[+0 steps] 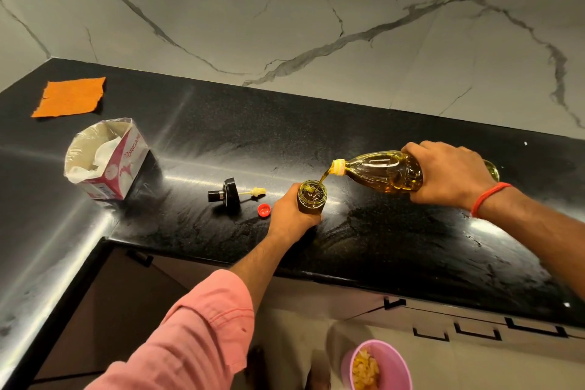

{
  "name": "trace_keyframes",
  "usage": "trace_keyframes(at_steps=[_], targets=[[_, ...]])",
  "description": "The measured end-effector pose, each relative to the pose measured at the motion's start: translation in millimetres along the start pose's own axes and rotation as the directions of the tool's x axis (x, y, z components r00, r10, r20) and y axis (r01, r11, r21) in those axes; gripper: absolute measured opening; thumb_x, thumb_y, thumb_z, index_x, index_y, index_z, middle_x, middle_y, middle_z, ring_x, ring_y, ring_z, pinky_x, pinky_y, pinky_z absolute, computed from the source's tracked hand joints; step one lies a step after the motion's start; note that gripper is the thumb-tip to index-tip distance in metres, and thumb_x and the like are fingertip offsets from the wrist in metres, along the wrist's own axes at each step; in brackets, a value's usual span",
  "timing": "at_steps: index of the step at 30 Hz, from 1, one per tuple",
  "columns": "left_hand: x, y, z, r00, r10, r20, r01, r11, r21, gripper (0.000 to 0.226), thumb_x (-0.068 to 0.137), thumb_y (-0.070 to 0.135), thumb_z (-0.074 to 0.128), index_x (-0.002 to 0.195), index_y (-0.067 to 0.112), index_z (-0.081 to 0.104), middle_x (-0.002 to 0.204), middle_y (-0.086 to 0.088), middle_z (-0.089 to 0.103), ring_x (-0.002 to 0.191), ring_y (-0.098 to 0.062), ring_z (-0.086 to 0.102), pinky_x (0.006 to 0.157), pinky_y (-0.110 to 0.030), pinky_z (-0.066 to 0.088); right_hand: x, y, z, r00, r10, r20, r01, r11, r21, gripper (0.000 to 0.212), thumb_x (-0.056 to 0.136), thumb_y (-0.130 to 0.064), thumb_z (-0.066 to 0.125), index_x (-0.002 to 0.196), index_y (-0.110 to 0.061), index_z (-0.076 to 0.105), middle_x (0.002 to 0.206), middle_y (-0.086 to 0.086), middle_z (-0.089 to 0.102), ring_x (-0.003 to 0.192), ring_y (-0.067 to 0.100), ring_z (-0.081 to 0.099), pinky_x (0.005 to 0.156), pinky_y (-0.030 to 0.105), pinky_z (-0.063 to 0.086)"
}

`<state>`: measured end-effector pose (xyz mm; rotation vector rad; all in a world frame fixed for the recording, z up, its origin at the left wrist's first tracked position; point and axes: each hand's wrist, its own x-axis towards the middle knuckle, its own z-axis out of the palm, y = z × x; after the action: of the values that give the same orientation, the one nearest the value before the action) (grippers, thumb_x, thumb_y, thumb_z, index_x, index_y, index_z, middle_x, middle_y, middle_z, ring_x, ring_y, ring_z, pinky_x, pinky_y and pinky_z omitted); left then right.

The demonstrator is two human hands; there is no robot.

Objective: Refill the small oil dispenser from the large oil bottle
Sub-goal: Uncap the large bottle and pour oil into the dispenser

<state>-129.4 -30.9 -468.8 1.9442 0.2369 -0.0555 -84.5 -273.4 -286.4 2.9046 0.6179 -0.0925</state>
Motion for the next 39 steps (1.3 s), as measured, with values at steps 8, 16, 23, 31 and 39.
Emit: trace_keyframes(at_steps=[8,16,23,31,39], targets=[[0.3,-0.2,0.0,1.000,-0.004,-0.001,0.004,1.000,0.000,0.059,0.072,0.015,0.087,0.123,0.025,0.059,0.109,0.011,0.067,0.104,-0.009,0.062,0.090,-0.023,0.048,0.2,-1.2,-0.2,1.000,0.009,0.009,-0.009,1.000,0.001,0.072,0.069,-0.051,0.085,0.127,-0.028,0.050,0.105,-0.004,0.062,0.099,0.018,0.061,0.085,0.045,0.056],[0.8,-0.1,0.4,1.000,-0.008,0.004,0.008,1.000,0.005,0.061,0.072,0.016,0.087,0.126,0.024,0.058,0.110,0.012,0.065,0.107,-0.009,0.061,0.092,-0.023,0.047,1.2,0.2,1.6,1.000,0.003,0.008,-0.003,1.000,0.009,0.071,0.069,-0.051,0.085,0.126,-0.028,0.050,0.104,-0.005,0.061,0.097,0.017,0.060,0.084,0.044,0.055],[0.8,-1.3,0.0,1.000,-0.002,-0.003,0.002,1.000,-0.002,0.060,0.072,0.016,0.087,0.125,0.024,0.059,0.111,0.010,0.067,0.105,-0.009,0.063,0.090,-0.022,0.048,2.5,1.2,2.6,1.000,-0.002,0.004,0.002,1.000,0.009,0.074,0.068,-0.052,0.085,0.128,-0.027,0.049,0.106,-0.003,0.062,0.099,0.019,0.061,0.084,0.044,0.055],[1.0,-2.5,0.8,1.000,-0.002,-0.013,0.002,1.000,-0.004,0.063,0.071,0.015,0.087,0.126,0.024,0.059,0.113,0.008,0.069,0.105,-0.010,0.065,0.090,-0.023,0.050,5.6,3.0,9.5,1.000,0.006,0.009,-0.006,0.999,0.032,0.074,0.068,-0.051,0.085,0.129,-0.028,0.049,0.108,-0.003,0.062,0.101,0.019,0.061,0.086,0.045,0.055],[1.3,-2.1,-0.1,1.000,-0.007,0.007,0.007,1.000,0.000,0.065,0.072,0.015,0.088,0.130,0.021,0.058,0.118,0.007,0.068,0.109,-0.010,0.063,0.094,-0.024,0.049,8.0,-0.3,32.5,1.000,0.011,0.020,-0.014,0.992,0.126,0.074,0.065,-0.049,0.086,0.127,-0.030,0.049,0.106,-0.006,0.060,0.099,0.017,0.060,0.080,0.043,0.057]])
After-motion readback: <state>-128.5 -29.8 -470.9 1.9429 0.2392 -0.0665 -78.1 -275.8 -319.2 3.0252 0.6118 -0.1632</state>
